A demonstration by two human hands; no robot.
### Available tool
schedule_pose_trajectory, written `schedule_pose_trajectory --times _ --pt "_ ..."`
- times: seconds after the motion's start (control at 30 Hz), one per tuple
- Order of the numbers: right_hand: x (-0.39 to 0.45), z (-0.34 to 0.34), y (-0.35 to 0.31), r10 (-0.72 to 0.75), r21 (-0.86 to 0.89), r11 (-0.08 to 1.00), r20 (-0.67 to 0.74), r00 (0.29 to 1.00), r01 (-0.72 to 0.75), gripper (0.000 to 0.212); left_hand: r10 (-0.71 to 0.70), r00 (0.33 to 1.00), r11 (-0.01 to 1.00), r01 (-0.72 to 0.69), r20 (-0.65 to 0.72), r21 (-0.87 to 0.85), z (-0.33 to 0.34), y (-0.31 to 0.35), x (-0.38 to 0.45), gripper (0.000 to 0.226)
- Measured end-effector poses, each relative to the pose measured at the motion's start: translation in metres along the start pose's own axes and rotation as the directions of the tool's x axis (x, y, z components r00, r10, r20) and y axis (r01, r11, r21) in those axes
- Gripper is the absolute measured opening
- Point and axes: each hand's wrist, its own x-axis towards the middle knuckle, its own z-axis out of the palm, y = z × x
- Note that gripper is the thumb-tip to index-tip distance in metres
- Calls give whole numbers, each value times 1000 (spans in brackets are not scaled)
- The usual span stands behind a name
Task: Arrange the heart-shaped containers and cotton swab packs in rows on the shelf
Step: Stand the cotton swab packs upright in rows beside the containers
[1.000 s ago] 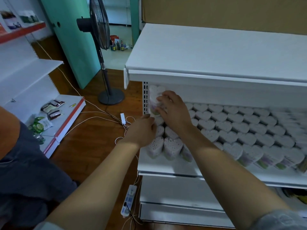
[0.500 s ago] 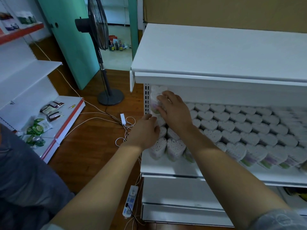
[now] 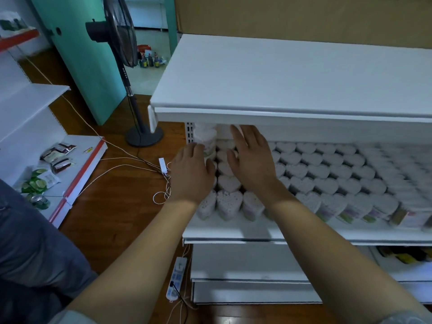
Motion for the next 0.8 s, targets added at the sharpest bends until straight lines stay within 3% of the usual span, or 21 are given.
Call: schedule_pose_trajectory --times 0.2,0.37,0.43,0.63,0.8 --pt "-34 -41 47 89 -74 993 28 996 -87 57 75 997 996 -74 -24 48 18 64 -3 61" --pt "-79 -93 107 197 -116 976 112 974 -184 70 113 993 992 -115 45 53 55 146 -18 75" --pt "-103 -116 142 220 -149 967 80 972 -206 68 119 988 989 -127 99 76 75 189 -28 83" --pt "-181 -196 267 264 -218 945 69 962 -243 63 173 983 983 -176 55 56 143 336 -67 68" --pt "-246 -256 370 348 -274 904 30 937 -327 60 247 960 965 -256 134 59 193 460 -88 64"
